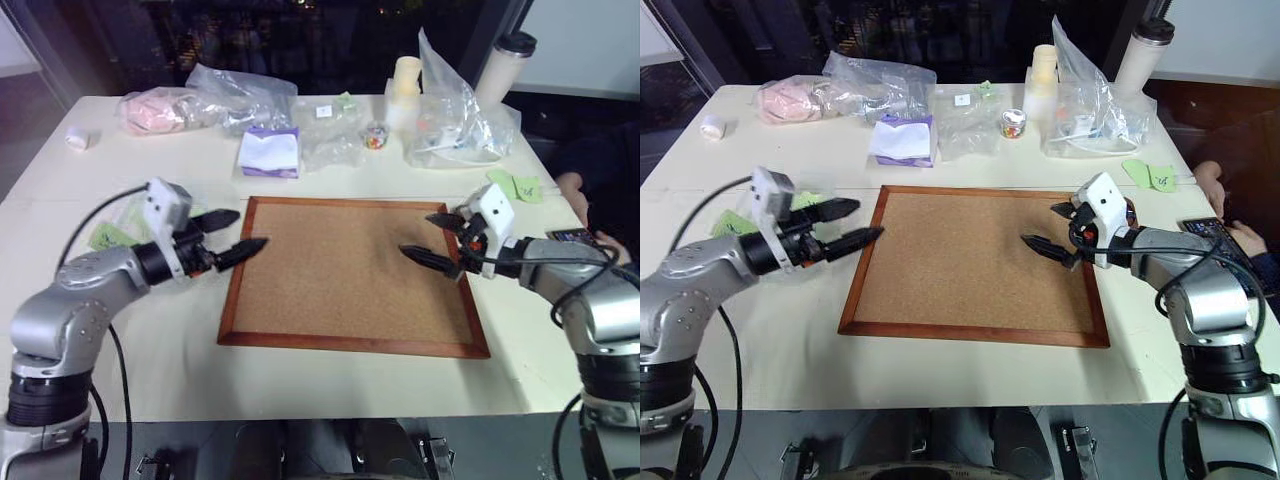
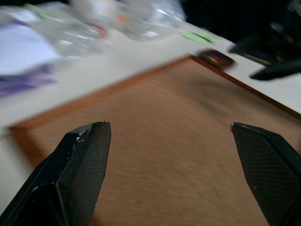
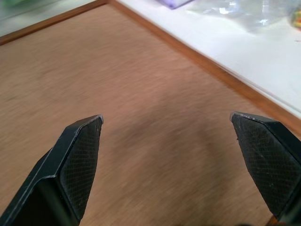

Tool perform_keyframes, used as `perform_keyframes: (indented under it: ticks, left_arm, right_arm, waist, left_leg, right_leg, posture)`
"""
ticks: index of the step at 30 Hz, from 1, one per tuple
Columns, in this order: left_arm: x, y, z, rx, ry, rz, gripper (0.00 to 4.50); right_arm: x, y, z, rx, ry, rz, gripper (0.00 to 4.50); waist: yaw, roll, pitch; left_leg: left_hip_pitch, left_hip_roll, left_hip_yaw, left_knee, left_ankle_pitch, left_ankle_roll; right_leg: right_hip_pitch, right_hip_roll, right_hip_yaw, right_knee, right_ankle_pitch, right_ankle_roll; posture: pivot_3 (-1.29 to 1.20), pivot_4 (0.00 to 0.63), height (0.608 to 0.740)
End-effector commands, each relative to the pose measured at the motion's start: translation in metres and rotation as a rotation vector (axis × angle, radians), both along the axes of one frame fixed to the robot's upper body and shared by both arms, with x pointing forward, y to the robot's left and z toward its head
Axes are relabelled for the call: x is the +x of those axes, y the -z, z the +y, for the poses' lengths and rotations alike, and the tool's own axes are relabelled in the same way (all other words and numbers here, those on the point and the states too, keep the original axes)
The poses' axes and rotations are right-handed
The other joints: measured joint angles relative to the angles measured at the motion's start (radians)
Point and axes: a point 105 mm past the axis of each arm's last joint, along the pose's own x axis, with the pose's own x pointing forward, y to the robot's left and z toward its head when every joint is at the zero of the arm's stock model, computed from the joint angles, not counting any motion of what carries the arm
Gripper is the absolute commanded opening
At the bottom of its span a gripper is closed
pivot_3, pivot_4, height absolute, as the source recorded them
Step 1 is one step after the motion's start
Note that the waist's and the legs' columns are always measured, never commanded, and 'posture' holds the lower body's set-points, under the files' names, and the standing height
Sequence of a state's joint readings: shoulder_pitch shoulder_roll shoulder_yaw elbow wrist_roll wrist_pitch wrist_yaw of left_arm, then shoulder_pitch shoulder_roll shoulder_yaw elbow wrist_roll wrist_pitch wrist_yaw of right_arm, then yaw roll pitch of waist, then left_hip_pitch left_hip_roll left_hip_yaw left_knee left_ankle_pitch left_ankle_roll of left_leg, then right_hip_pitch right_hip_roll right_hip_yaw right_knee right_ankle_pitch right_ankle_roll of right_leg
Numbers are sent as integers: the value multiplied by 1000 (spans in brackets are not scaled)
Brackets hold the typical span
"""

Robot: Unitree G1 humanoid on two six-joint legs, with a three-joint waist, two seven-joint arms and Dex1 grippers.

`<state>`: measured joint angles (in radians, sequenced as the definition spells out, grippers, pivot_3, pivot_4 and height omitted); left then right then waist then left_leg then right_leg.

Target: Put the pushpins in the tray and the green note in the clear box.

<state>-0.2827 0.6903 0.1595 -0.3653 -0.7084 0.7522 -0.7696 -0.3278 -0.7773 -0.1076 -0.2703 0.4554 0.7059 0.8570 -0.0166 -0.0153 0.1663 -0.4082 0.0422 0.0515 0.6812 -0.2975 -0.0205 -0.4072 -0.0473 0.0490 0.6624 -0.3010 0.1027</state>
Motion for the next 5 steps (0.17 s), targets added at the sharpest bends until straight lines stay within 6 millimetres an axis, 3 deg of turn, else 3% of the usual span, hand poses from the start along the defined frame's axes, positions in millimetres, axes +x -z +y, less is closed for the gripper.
perform_keyframes:
  ticks: [1, 5]
  left_arm:
    - [-8, 7, -13, 62, 69, -30, 4459]
    - [-10, 19, -17, 76, 84, -20, 4459]
  right_arm:
    - [-18, -10, 8, -20, -74, -23, 4500]
    - [-22, -5, 9, -45, -72, -11, 4500]
  waist:
    - [1, 0, 0]
    - [1, 0, 0]
  left_leg:
    - [0, 0, 0, 0, 0, 0]
    - [0, -1, 0, 0, 0, 0]
  right_leg:
    - [0, 0, 0, 0, 0, 0]
    - [0, 0, 0, 0, 0, 0]
  posture:
    - [0, 150, 740]
    - [0, 150, 740]
